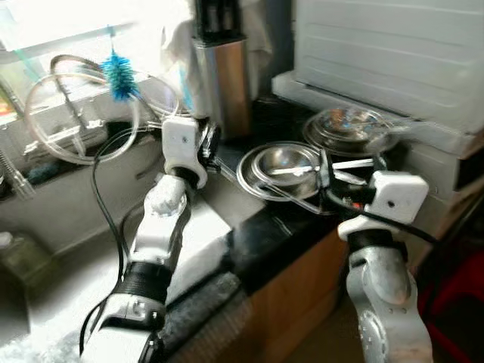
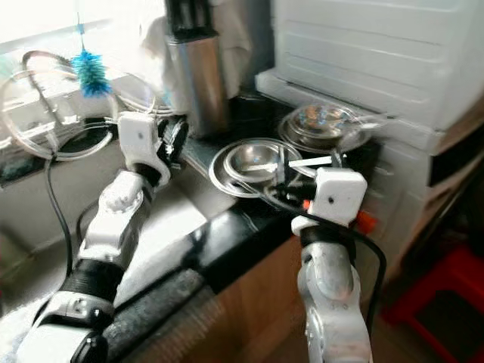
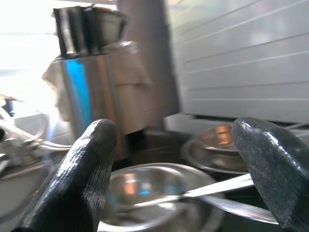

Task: Kitchen organization

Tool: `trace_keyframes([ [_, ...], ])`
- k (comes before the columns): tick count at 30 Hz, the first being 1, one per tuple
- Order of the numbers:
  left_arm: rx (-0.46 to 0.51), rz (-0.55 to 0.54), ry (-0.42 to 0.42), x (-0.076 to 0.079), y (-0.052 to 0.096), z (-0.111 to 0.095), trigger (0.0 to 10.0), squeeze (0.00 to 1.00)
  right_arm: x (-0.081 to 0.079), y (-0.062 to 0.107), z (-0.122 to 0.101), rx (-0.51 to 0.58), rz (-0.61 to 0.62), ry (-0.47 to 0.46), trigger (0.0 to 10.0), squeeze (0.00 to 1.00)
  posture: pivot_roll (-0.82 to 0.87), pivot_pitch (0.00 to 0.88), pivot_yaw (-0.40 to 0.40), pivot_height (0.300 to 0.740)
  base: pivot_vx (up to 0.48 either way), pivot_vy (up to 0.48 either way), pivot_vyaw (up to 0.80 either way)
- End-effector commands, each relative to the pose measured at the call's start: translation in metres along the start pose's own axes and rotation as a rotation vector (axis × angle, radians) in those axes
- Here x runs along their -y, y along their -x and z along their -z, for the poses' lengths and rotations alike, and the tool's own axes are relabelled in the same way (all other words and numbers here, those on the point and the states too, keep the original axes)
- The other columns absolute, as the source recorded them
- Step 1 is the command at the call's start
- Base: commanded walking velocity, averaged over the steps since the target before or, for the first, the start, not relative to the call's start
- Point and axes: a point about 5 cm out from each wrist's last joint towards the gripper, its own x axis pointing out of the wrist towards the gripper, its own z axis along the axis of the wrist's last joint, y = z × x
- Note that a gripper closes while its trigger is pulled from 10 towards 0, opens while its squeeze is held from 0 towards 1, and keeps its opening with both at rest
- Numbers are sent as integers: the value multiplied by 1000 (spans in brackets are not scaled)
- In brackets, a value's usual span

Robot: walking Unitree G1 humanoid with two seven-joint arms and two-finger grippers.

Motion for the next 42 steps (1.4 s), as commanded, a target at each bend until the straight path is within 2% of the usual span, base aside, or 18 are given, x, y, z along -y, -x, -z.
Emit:
trace_keyframes([
  [1, 6, 2, 15, 4, -1, 0, 10000, 0, 6, 0, 3, -12, 10, 9, 10000, 0, -207, 0, 68, 740, 0, 0, 0],
  [9, -10, -44, 50, -2, 5, 10, 10000, 0, 18, 4, 15, -38, 31, 34, 10000, 0, -211, 0, 71, 740, 0, 0, 0],
  [14, -25, -52, 48, -5, 13, 20, 10000, 0, 27, 17, 33, -96, 73, 44, 10000, 0, -214, 0, 76, 740, 0, 0, 0],
  [17, -28, -59, 78, -5, 16, 24, 10000, 0, 29, 22, 39, -109, 83, 49, 10000, 0, -220, 0, 78, 740, 0, 0, 0],
  [26, -20, -60, 94, -3, 18, 27, 10000, 0, 38, 35, 57, -140, 119, 67, 10000, 0, -218, 0, 76, 740, 0, 0, 0],
  [28, -14, -64, 96, -4, 19, 27, 10000, 0, 40, 42, 62, -146, 140, 73, 10000, 0, -212, 0, 76, 740, 0, 0, 0],
  [35, 9, -61, 77, -11, 26, 22, 10000, 0, 39, 51, 66, -151, 146, 84, 10000, 0, -212, 0, 75, 740, 0, 0, 0],
  [42, -4, -70, 26, -30, 47, 24, 10000, 0, 37, 41, 51, -88, 140, 84, 10000, 0, -201, 0, 68, 740, 0, 0, 0],
])
